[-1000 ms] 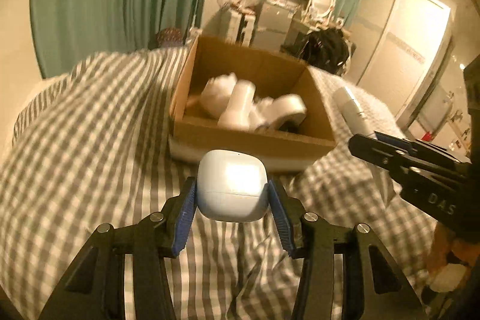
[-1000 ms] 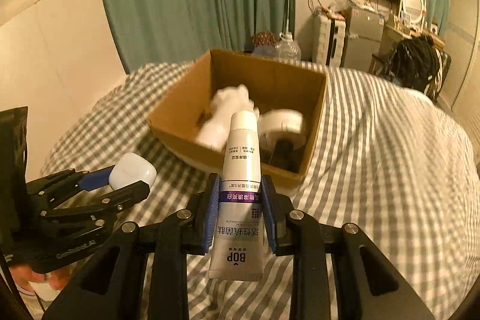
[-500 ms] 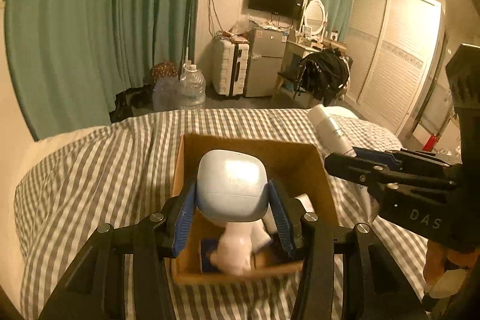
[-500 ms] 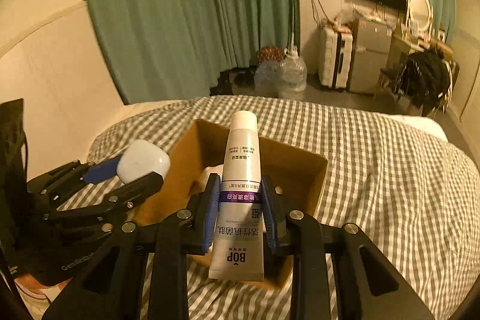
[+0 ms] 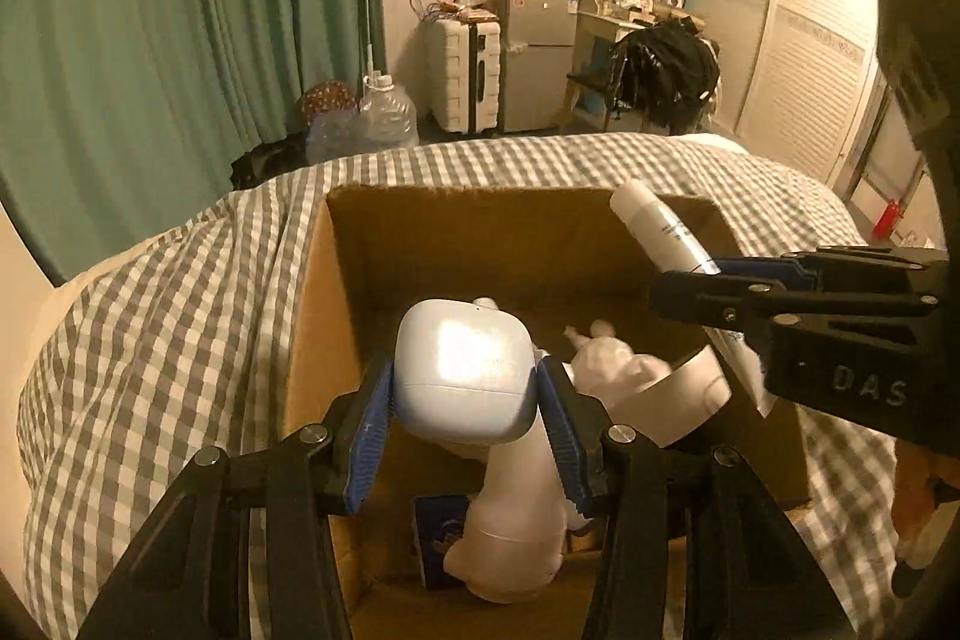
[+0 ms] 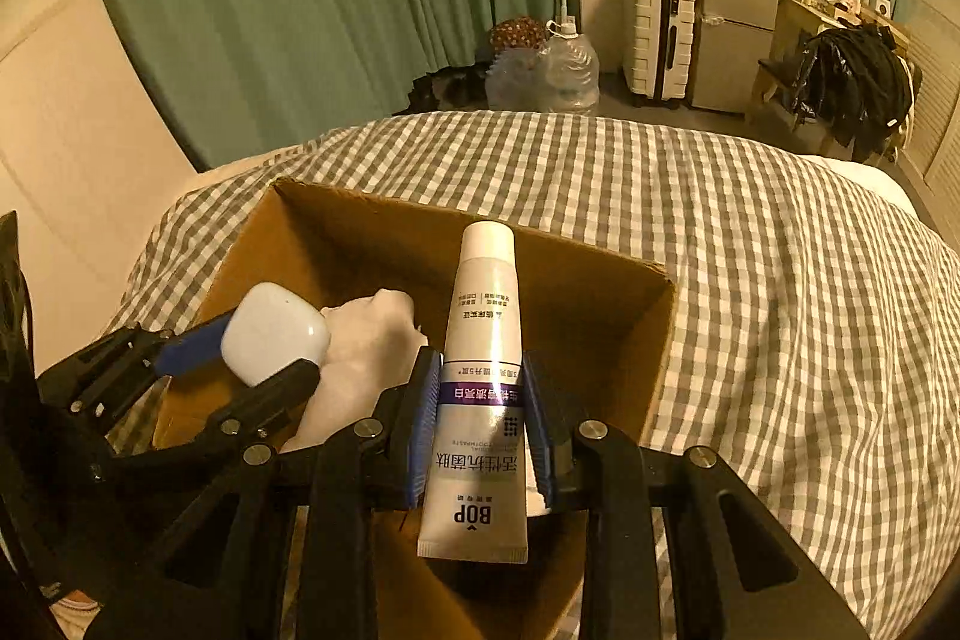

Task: Organize objects
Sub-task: 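Carry the tube and earbud case over the box and open both tools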

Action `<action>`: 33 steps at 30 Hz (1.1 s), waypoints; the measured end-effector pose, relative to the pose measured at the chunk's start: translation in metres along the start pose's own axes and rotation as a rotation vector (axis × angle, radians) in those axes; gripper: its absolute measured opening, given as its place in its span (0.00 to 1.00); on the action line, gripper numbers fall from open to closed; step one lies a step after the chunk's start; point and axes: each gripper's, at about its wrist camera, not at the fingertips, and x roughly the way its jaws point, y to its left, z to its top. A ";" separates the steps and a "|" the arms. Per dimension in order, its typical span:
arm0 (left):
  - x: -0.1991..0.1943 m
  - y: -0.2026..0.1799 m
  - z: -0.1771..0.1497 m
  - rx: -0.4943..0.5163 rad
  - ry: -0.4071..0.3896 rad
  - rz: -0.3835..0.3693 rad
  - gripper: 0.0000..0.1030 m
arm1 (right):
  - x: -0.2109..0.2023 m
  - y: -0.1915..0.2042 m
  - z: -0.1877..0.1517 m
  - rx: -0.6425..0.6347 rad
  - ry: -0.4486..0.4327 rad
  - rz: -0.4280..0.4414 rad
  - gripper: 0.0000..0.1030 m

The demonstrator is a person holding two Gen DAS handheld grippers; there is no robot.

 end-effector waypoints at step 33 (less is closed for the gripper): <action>-0.140 0.001 0.021 -0.020 -0.318 0.117 0.99 | -0.175 0.021 -0.008 0.049 -0.445 -0.150 0.84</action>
